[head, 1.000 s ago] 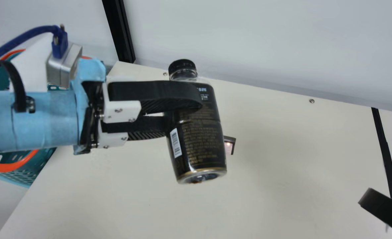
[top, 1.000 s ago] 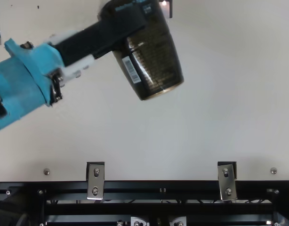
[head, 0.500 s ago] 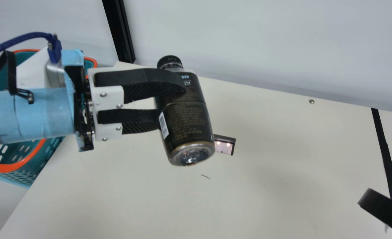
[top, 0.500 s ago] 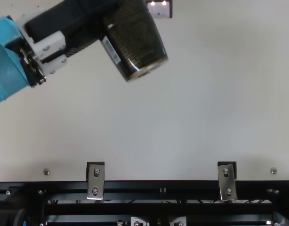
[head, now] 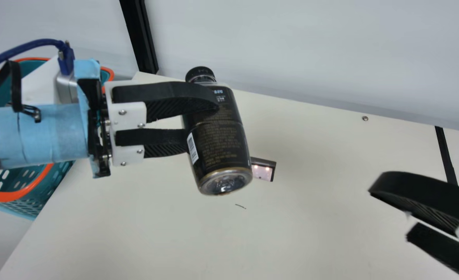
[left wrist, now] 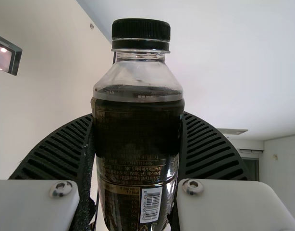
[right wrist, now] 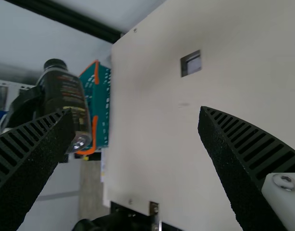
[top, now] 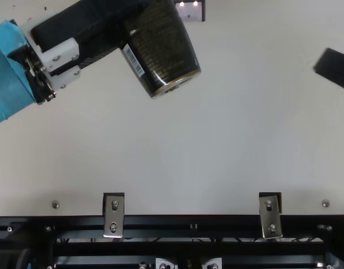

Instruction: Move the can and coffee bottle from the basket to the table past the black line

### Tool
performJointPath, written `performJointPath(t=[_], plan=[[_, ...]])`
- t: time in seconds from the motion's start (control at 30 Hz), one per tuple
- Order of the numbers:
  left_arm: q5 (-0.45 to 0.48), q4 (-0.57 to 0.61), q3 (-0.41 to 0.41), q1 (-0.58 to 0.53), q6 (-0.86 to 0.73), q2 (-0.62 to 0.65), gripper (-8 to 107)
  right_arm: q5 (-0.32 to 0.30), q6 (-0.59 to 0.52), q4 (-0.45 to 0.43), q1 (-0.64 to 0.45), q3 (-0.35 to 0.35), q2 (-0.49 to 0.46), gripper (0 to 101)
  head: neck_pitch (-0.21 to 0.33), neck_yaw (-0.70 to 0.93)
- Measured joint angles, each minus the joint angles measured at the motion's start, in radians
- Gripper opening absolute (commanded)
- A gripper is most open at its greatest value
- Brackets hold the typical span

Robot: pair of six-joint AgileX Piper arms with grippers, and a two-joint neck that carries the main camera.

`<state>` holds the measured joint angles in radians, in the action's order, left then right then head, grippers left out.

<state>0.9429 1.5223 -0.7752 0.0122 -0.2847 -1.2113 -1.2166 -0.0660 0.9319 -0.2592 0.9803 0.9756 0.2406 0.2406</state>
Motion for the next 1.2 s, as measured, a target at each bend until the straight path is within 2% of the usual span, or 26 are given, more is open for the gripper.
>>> performJointPath(t=[0.1, 0.47, 0.8, 0.97, 1.2], plan=[[0.0, 0.0, 0.0, 0.0, 0.0, 0.0, 10, 0.0, 0.036, 0.031, 0.034, 0.0, 0.02, 101, 0.0, 0.0], [0.0, 0.0, 0.0, 0.0, 0.0, 0.0, 10, 0.001, 0.041, 0.031, 0.039, 0.004, 0.026, 101, 0.0, 0.0], [0.0, 0.0, 0.0, 0.0, 0.0, 0.0, 10, 0.015, 0.025, 0.221, 0.108, -0.003, 0.116, 101, 0.0, 0.0], [0.0, 0.0, 0.0, 0.0, 0.0, 0.0, 10, 0.055, 0.022, 0.292, 0.185, 0.003, 0.178, 101, 0.0, 0.0], [0.006, 0.006, 0.0, 0.005, 0.019, 0.0, 10, 0.119, 0.022, 0.342, 0.289, 0.021, 0.255, 101, 0.0, 0.0]])
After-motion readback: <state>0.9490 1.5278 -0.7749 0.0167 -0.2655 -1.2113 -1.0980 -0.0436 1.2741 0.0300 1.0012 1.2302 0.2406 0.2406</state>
